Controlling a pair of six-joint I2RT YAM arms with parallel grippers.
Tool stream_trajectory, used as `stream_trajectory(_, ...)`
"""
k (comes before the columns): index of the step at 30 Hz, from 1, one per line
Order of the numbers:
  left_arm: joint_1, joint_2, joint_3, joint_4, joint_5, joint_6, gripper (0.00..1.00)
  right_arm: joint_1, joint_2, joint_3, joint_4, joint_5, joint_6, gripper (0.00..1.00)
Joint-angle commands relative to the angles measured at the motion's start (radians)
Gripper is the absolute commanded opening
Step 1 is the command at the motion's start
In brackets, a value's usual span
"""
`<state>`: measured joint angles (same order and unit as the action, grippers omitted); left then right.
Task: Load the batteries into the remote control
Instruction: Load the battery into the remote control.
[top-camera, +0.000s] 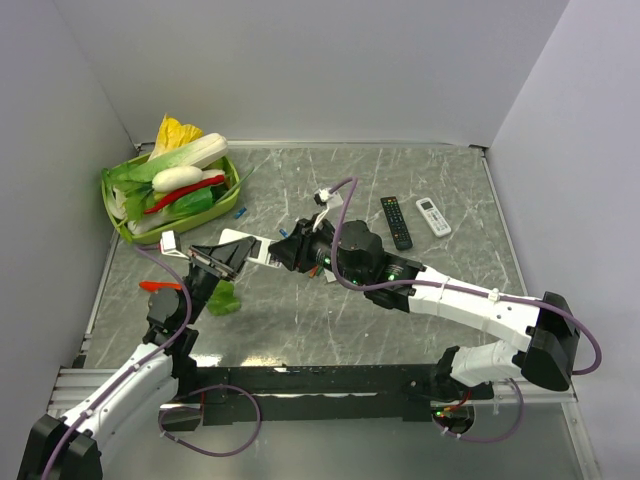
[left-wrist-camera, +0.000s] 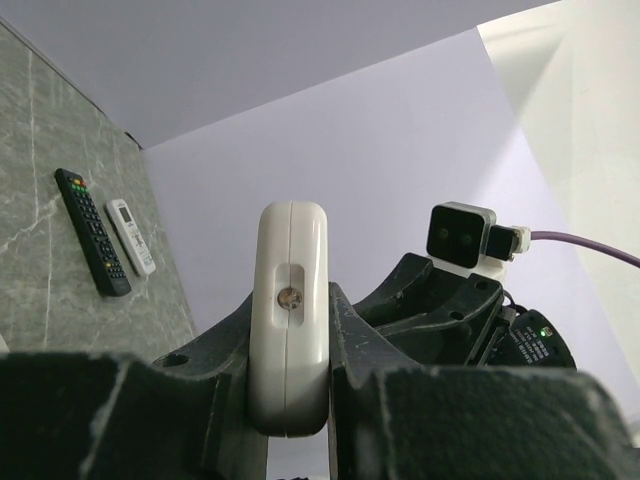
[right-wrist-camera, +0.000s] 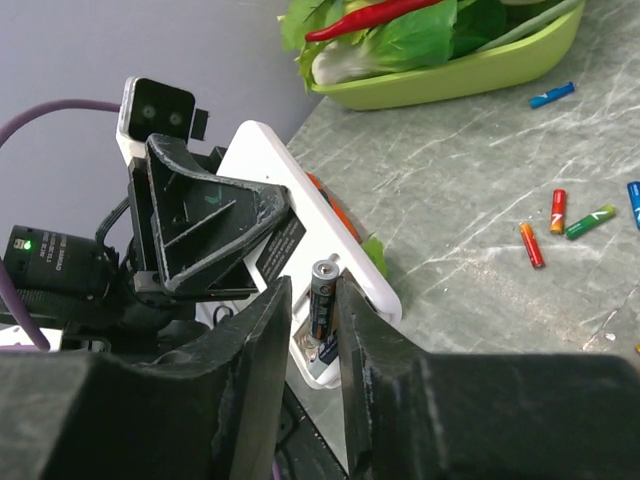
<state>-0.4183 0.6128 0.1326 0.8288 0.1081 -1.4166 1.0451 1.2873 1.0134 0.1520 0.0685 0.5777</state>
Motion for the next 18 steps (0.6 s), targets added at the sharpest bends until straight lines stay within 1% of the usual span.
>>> stream_trajectory(1, 0.001, -0.005, 0.002, 0.089, -0.002, -0.015, 0.02, 0.012, -0.008, 0.039, -0.009, 0.028, -0.022, 0.36)
stream_trajectory(10, 0.001, -0.027, -0.001, 0.061, -0.002, -0.01, 0.02, 0.021, -0.025, 0.047, -0.025, 0.07, -0.064, 0.43)
stream_trajectory(18, 0.001, -0.03, -0.001, 0.059, -0.004, -0.007, 0.02, 0.039, -0.036, 0.062, -0.06, 0.109, -0.105, 0.45)
